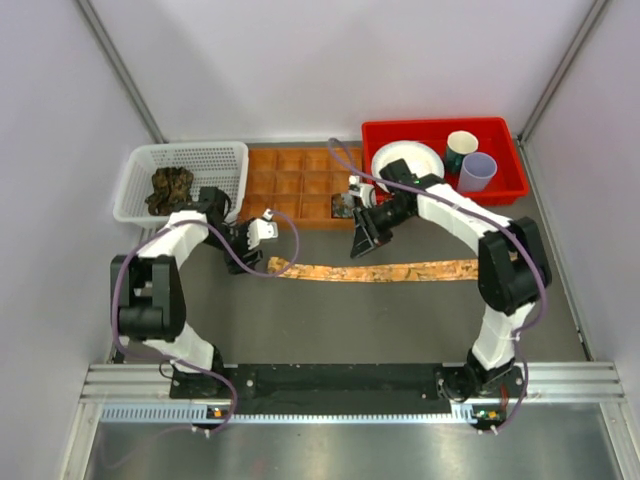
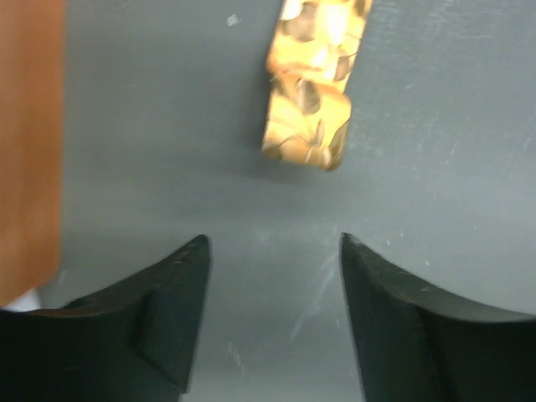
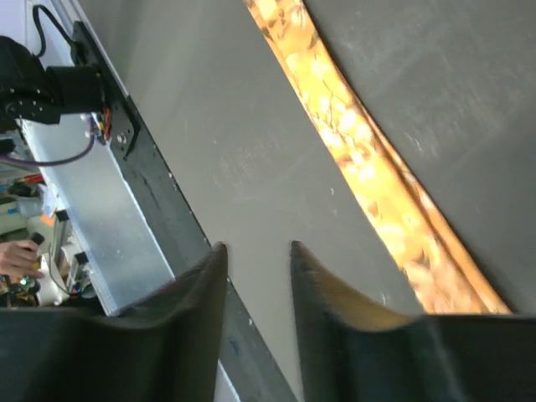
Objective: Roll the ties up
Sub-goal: Flatten out the tie at the center of the board, then roll the tie at the center of the board.
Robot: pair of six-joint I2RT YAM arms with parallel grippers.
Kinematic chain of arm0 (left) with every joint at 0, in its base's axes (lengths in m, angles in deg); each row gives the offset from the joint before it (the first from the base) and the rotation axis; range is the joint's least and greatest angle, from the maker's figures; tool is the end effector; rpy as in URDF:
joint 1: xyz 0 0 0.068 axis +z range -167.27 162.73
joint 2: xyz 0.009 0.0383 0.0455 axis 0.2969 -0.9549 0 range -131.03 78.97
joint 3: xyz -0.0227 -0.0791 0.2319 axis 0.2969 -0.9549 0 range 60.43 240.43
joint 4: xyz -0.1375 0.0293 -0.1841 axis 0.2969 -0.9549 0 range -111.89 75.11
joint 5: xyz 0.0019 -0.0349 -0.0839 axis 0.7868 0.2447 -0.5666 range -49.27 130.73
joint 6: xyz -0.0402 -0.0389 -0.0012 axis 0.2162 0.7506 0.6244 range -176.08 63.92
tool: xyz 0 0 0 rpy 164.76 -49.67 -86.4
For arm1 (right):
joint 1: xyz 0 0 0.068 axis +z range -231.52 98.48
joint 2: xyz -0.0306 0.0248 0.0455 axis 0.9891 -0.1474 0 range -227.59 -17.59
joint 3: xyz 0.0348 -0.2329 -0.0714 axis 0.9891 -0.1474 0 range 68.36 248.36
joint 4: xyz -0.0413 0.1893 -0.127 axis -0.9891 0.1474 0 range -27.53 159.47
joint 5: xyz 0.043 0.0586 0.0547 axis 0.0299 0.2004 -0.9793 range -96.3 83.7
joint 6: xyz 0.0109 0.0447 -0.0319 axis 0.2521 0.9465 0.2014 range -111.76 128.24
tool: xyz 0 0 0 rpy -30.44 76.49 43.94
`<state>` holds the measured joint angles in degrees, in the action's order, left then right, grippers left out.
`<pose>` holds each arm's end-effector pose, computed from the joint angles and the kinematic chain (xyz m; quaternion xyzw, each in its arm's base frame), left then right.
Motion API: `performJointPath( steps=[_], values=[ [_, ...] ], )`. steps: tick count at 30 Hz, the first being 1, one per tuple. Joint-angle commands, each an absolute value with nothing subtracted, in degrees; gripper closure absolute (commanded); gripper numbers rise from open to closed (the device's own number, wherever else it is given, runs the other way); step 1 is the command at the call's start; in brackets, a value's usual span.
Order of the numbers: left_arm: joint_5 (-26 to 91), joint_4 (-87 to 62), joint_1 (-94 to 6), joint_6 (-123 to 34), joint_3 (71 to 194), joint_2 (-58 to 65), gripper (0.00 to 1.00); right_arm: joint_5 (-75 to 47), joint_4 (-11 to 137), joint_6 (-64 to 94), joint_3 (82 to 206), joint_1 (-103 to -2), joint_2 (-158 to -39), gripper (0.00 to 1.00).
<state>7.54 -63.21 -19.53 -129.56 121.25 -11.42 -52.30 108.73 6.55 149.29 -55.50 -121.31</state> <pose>0.2577 -0.0313 0.1929 0.6088 0.7338 -0.1721 0.2476 0.2858 0.1705 0.2217 -0.2857 0.8618 0.4108 0.0826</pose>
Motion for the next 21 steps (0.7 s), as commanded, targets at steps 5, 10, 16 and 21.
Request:
performJointPath(
  steps=[5,10,16,21],
  values=[
    [-5.1,-61.6,-19.4,-141.8,120.8,-16.4,0.48,-51.5,91.5,18.9,149.5,-51.7,-128.6,1.0],
    [-6.1,-65.7,-20.6,-144.4,123.3,-18.7,0.63,-51.8,88.8,20.8,149.2,-51.6,-129.7,1.0],
    [-6.3,-64.6,-24.9,-140.7,124.8,-19.4,0.73,-54.2,83.7,27.8,149.5,-50.6,-131.0,0.86],
    [-5.1,-61.9,-28.0,-135.4,125.2,-19.6,0.75,-53.9,78.7,33.0,147.3,-48.3,-131.1,0.78]
  ],
)
